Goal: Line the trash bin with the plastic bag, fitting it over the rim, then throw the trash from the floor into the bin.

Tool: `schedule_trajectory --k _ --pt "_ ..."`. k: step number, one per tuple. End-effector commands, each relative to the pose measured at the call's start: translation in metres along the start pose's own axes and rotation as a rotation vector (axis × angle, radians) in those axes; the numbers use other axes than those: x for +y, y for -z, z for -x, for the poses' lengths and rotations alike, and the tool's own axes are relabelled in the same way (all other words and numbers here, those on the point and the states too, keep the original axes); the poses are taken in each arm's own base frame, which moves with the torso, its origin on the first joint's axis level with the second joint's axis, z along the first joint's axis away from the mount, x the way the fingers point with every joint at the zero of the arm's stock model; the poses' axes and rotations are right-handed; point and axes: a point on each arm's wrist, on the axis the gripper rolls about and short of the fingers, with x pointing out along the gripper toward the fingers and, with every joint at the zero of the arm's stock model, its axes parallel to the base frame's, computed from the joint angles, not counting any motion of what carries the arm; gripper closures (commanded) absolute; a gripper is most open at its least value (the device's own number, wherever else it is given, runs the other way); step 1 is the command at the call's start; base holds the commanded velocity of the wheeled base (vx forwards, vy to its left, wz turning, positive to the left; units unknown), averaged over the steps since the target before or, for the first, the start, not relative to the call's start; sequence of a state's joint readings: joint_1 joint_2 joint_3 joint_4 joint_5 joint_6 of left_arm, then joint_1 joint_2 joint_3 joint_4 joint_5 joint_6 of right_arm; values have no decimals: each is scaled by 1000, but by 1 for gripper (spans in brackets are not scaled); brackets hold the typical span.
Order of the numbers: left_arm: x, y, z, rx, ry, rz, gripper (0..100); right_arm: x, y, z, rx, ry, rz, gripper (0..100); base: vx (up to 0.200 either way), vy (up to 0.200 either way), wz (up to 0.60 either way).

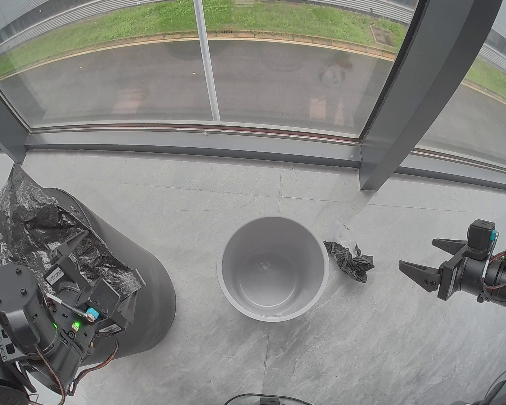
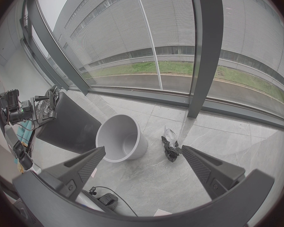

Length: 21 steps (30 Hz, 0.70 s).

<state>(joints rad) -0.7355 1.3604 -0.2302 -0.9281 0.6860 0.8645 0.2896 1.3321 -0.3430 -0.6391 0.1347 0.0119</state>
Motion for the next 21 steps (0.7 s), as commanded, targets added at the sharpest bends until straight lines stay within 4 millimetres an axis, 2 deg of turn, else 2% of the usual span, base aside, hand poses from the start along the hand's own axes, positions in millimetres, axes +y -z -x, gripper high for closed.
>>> schedule_trajectory --k 1,13,17,18,19,20,21 --pt "2 1 -2 9 -11 -1 100 0 0 0 -2 -1 0 0 0 0 0" --pt "9 -1 -1 -8 -45 31 100 0 0 0 0 -1 0 0 0 0 0" --pt "22 -11 1 -75 -109 116 100 0 0 0 -2 -1 0 0 0 0 0" --pt "34 -20 1 -129 -165 191 100 0 0 0 -2 -1 0 0 0 0 0" --pt "34 -21 2 -132 -168 197 100 0 0 0 0 -1 0 0 0 0 0" --pt "47 -30 2 -177 -215 294 100 0 -1 0 -11 1 1 0 0 0 0" --pt "49 -31 1 -183 -221 311 100 0 -1 1 -12 1 1 0 0 0 0"
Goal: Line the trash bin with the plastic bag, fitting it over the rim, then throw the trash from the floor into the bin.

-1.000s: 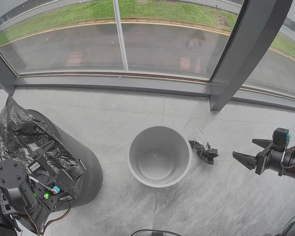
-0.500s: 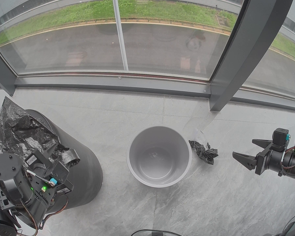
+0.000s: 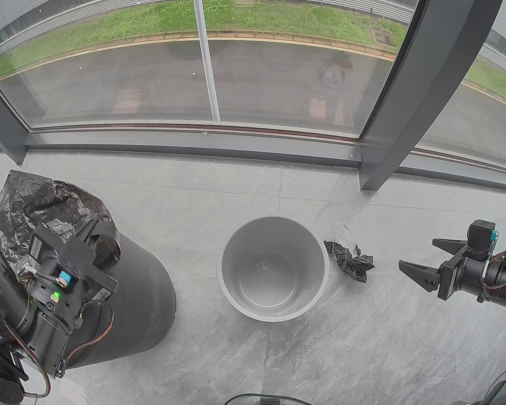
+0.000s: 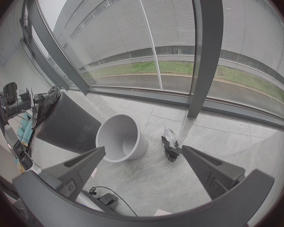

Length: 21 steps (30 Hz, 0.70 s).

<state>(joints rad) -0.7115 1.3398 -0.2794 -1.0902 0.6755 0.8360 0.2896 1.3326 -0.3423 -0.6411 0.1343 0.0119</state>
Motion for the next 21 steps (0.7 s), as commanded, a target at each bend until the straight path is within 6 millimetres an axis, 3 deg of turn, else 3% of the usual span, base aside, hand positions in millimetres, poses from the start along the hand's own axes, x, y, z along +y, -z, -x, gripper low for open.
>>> schedule_trajectory --k 1,9,13,19,21 --pt "29 -27 -6 -104 -111 242 100 0 -1 1 -25 0 3 0 0 0 0" --pt "82 -73 -11 -314 -207 720 100 1 0 2 -89 -2 14 0 0 0 0" --pt "100 -79 -1 -332 -188 860 100 1 0 2 -92 -2 14 0 0 0 0" --pt "126 -76 38 -287 77 1065 100 1 0 2 -92 -3 16 0 0 0 0" --pt "135 -74 53 -207 335 1212 100 1 1 2 -86 -6 16 0 0 0 0"
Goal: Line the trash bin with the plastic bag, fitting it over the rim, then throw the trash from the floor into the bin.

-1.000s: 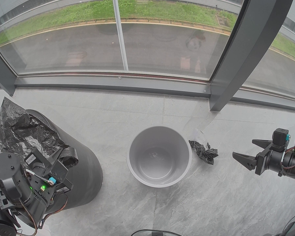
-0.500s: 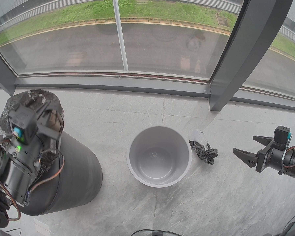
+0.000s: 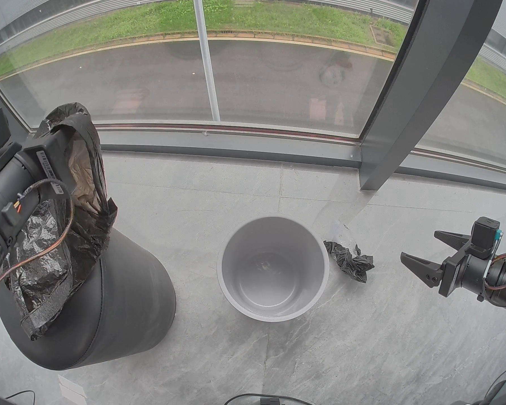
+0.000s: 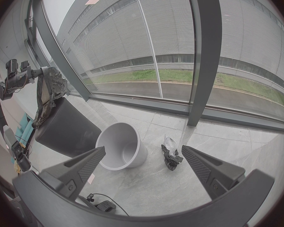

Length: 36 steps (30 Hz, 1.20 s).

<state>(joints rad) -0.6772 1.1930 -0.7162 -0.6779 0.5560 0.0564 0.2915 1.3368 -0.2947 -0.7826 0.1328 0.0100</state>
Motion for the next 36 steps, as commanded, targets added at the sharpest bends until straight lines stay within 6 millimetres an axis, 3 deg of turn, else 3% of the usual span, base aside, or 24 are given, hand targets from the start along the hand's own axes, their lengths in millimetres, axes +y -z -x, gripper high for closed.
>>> schedule_trajectory --k 1,5,7,9,14,25,30,36 --pt "27 -54 54 134 315 424 100 1 1 0 3 -7 2 0 0 0 0" --pt "32 -55 58 384 521 689 100 6 3 0 9 -32 7 0 0 0 0" --pt "32 -52 54 421 549 726 100 9 3 0 9 -46 9 0 0 0 0" --pt "33 -39 34 537 617 815 100 16 3 0 -3 -84 21 0 0 0 0" --pt "35 -36 7 579 669 975 100 32 -10 -3 -102 -162 -5 0 0 0 0" --pt "27 -23 -12 589 814 989 100 89 -24 -35 -193 -284 -61 0 0 0 0" --pt "23 -29 -18 548 867 993 100 116 -26 -35 -210 -314 -57 0 0 0 0" --pt "11 -36 -20 543 944 1039 100 131 -28 -33 -219 -335 -55 0 0 0 0"
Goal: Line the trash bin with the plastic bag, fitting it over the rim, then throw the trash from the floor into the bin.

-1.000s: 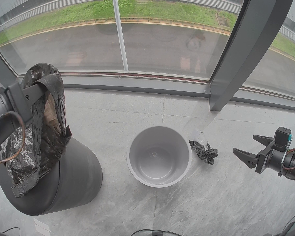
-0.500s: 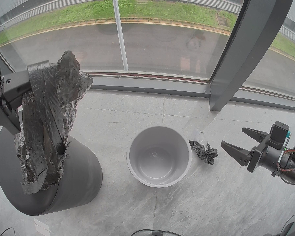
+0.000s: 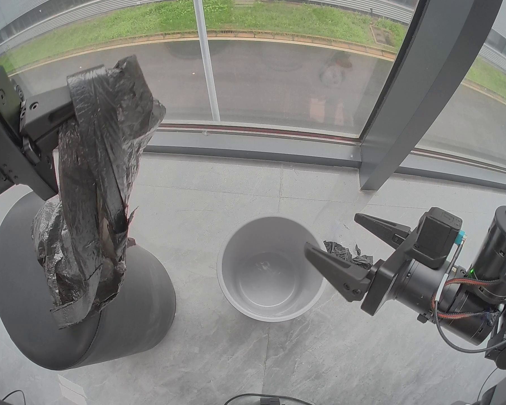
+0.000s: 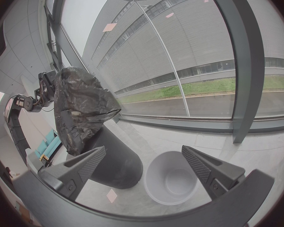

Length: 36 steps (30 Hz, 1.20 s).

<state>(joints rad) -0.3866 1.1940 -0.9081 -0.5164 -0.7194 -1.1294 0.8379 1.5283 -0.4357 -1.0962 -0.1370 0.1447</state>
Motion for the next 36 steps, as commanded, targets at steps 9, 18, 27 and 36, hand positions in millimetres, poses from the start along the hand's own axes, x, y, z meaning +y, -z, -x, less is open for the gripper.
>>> schedule_trajectory --k 9,18,27,36 --pt "-10 14 -30 80 82 40 100 28 12 -7 44 -91 8 0 0 0 0" --pt "-18 6 -48 73 112 31 100 39 17 -4 62 -123 10 0 0 0 0" --pt "-20 4 -52 72 120 27 100 53 27 -5 93 -134 26 0 0 0 0" --pt "-24 2 -52 66 132 18 100 54 37 -10 125 -131 33 0 0 0 0"
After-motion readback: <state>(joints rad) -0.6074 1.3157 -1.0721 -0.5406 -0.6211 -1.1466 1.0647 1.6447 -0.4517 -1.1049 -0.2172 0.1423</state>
